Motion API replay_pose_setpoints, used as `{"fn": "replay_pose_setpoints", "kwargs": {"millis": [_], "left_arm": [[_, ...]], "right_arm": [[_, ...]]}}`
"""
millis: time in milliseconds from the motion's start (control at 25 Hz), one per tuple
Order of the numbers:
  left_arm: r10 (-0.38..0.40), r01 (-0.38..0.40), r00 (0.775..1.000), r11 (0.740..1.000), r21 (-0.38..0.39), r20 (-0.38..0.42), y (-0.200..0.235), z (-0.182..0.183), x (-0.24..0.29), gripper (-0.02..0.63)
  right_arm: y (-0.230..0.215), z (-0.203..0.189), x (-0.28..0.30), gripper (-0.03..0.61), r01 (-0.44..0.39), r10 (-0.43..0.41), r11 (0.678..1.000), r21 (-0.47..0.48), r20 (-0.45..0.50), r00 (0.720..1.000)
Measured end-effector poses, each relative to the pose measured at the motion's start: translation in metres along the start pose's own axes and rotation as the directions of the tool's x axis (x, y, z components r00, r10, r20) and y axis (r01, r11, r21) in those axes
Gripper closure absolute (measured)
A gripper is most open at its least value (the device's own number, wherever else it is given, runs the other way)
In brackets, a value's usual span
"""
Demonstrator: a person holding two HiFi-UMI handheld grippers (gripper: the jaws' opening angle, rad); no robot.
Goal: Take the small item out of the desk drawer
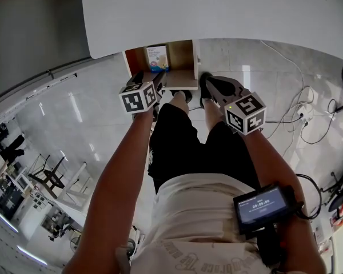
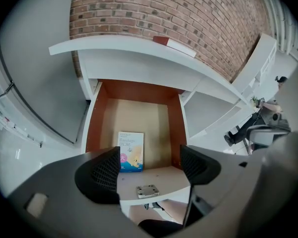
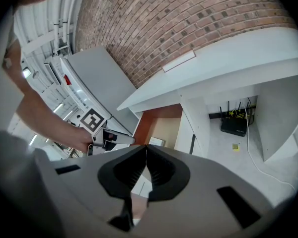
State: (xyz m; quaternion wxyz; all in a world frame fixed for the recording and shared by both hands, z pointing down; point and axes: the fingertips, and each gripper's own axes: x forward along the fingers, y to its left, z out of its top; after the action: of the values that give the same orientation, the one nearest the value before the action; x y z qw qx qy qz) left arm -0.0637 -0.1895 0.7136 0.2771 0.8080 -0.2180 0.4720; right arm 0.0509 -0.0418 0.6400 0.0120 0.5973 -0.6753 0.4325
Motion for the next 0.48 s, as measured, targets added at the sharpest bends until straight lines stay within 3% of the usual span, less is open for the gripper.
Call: {"fn": "replay_pose_setpoints", "kwargs": {"millis": [480], "left_arm": [[0.003, -0.003, 1.0, 1.0, 0.001, -0.006, 0.009, -0.003, 0.039, 0.247]], "right_arm": [[0.006, -0.034, 0.005, 0.572, -0.026, 0.026, 1.0, 0.012, -0.036, 0.999]]}}
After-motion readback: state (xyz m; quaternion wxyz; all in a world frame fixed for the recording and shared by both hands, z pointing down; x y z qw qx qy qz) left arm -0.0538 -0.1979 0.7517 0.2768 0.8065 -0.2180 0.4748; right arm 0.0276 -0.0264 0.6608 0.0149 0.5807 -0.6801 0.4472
